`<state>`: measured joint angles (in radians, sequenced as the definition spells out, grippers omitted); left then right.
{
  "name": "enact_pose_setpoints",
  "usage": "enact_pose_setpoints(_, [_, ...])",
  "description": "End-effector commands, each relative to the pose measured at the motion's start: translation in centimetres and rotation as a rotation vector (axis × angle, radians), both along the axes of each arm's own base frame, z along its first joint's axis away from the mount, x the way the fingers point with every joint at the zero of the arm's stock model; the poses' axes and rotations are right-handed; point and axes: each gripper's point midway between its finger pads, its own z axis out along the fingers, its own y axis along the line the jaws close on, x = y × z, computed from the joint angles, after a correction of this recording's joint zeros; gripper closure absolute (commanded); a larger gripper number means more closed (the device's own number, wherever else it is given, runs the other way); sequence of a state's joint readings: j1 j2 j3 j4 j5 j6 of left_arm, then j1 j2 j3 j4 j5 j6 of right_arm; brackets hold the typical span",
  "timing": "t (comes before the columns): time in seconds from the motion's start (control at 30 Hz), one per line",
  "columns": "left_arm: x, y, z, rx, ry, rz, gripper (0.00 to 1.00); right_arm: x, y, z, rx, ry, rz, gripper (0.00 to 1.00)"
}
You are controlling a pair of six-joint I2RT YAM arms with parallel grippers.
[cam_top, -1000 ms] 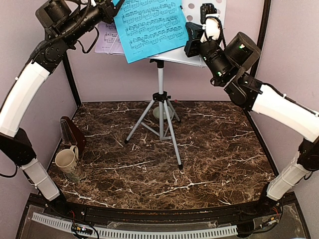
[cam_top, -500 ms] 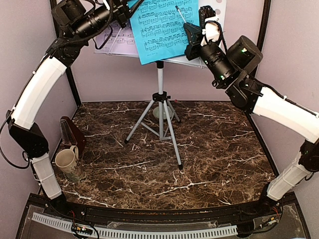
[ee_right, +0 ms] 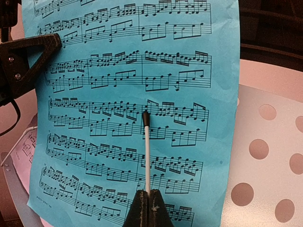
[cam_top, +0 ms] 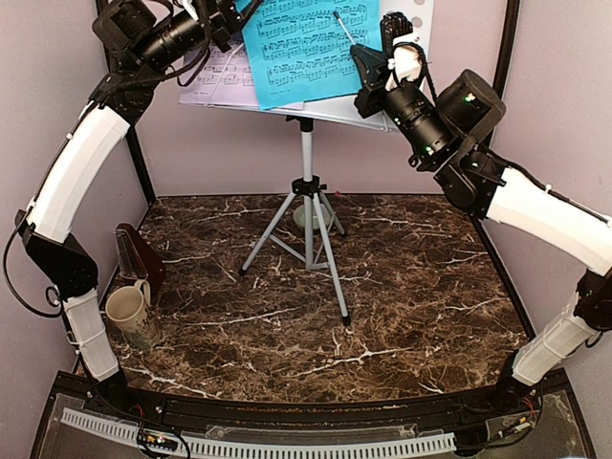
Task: Set up the instrument practice props
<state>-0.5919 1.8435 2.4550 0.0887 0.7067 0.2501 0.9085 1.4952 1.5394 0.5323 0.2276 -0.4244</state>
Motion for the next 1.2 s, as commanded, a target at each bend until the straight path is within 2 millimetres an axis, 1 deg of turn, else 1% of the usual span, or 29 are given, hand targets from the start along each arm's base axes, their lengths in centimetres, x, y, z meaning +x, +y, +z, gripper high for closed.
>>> enact_pose_setpoints(0.0, [-1.7, -0.1, 0.6, 0.001, -0.067, -0.075, 1.00, -1.8, -0.5, 1.7, 0.019, -0.074, 0.046, 1.00])
enact_pose_setpoints(0.17, [-1.0, -0.5, 0.1, 0.006, -0.043, -0.075, 1.00, -1.8, -0.6, 1.6, 0.019, -0.074, 0.050, 1.00])
enact_pose_setpoints(0.23, [-0.7, -0.4, 0.3, -0.012, -0.028, -0.064, 0.93, -1.8, -0.5, 1.6, 0.019, -0.075, 0.052, 1.00])
enact_pose_setpoints(0.27, [-0.5, -0.3, 0.4, -0.023, -0.020, -0.059, 0.88, -1.8, -0.5, 1.7, 0.020, -0.076, 0.052, 1.00])
enact_pose_setpoints(0.3, [-0.1, -0.1, 0.8, -0.044, -0.008, -0.038, 0.81, -1.8, -0.5, 1.6, 0.019, -0.075, 0.053, 1.00])
enact_pose_setpoints(0.4, [0.3, 0.2, 1.1, -0.068, 0.011, -0.017, 0.69, -1.8, -0.4, 1.7, 0.019, -0.078, 0.058, 1.00])
enact_pose_setpoints(0.5, [0.7, 0.3, 1.2, -0.083, 0.026, -0.003, 0.63, -1.8, -0.3, 1.7, 0.019, -0.078, 0.060, 1.00])
enact_pose_setpoints(0.63, [1.3, 0.6, 1.4, -0.108, 0.048, 0.020, 0.59, -1.8, -0.2, 1.7, 0.017, -0.078, 0.063, 1.00])
enact_pose_setpoints(0.8, [1.6, 0.7, 1.7, -0.142, 0.087, 0.005, 0.60, -1.8, -0.2, 1.6, 0.017, -0.078, 0.065, 1.00])
enact_pose_setpoints(0.87, [1.7, 0.5, 1.6, -0.146, 0.106, -0.018, 0.66, -1.8, -0.2, 1.6, 0.016, -0.078, 0.067, 1.00])
enact_pose_setpoints(0.93, [1.9, 0.3, 1.6, -0.153, 0.134, -0.030, 0.74, -1.8, -0.2, 1.7, 0.017, -0.081, 0.066, 1.00])
enact_pose_setpoints(1.03, [2.5, 0.0, 1.2, -0.150, 0.184, -0.040, 0.81, -1.9, -0.1, 1.6, 0.011, -0.083, 0.071, 1.00])
enact_pose_setpoints(1.17, [3.2, -0.6, 0.2, -0.128, 0.248, -0.054, 0.92, -2.0, 0.0, 1.6, 0.007, -0.088, 0.075, 1.00])
